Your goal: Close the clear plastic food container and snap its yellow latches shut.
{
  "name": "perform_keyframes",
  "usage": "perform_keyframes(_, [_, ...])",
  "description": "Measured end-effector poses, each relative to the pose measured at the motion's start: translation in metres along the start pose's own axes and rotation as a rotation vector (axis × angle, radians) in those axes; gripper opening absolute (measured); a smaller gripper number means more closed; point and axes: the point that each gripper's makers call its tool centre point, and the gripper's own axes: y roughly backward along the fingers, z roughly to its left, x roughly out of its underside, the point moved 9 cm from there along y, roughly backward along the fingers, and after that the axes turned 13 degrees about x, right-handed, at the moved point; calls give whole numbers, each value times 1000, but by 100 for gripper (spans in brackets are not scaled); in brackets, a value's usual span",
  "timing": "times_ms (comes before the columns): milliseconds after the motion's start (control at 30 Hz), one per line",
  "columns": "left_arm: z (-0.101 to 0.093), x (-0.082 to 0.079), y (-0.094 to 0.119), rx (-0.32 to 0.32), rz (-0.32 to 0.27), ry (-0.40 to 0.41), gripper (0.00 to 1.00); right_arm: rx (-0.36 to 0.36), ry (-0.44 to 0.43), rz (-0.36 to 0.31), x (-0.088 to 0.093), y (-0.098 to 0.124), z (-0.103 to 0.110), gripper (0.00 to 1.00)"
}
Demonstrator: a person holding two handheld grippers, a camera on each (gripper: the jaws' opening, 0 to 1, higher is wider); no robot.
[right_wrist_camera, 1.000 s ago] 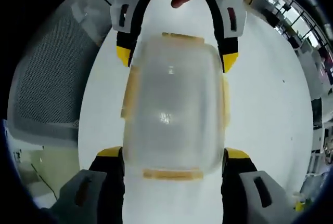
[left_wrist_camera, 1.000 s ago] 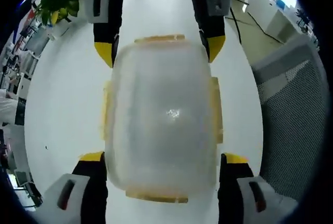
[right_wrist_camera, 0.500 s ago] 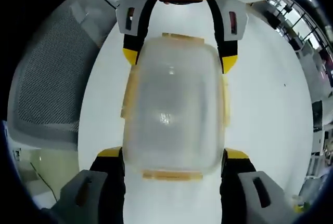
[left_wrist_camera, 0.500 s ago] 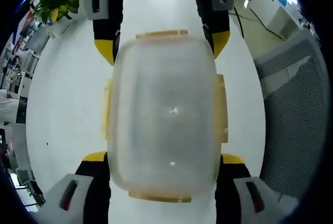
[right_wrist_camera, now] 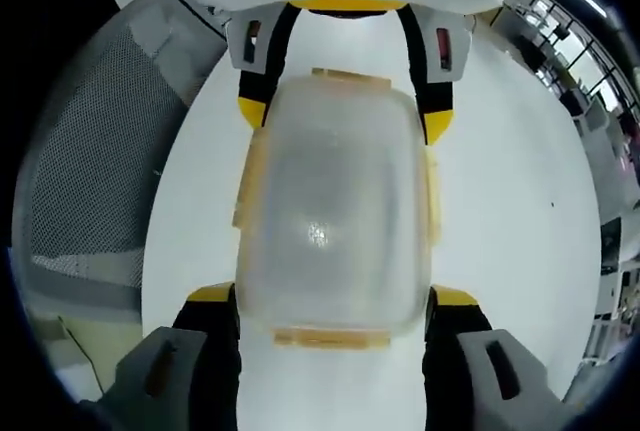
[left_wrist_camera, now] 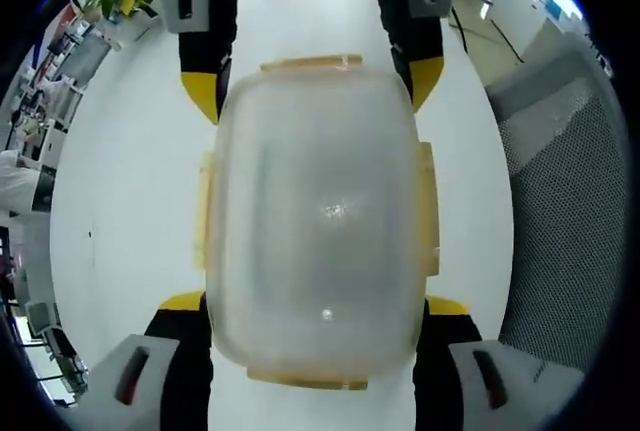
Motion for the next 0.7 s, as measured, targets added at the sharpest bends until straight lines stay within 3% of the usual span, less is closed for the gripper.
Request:
perform_keyframes(400, [31,44,12,-2,-5,9,81,-3,8,4,-39,-25,-33,72])
perform_keyframes(533, [47,54,15,-1,-20,5,81,0,2,7,-46,-31,-48,72])
perform_keyframes(700, [70,62,18,3,1,-25,81,9,-23,7,-53,-39,-64,72])
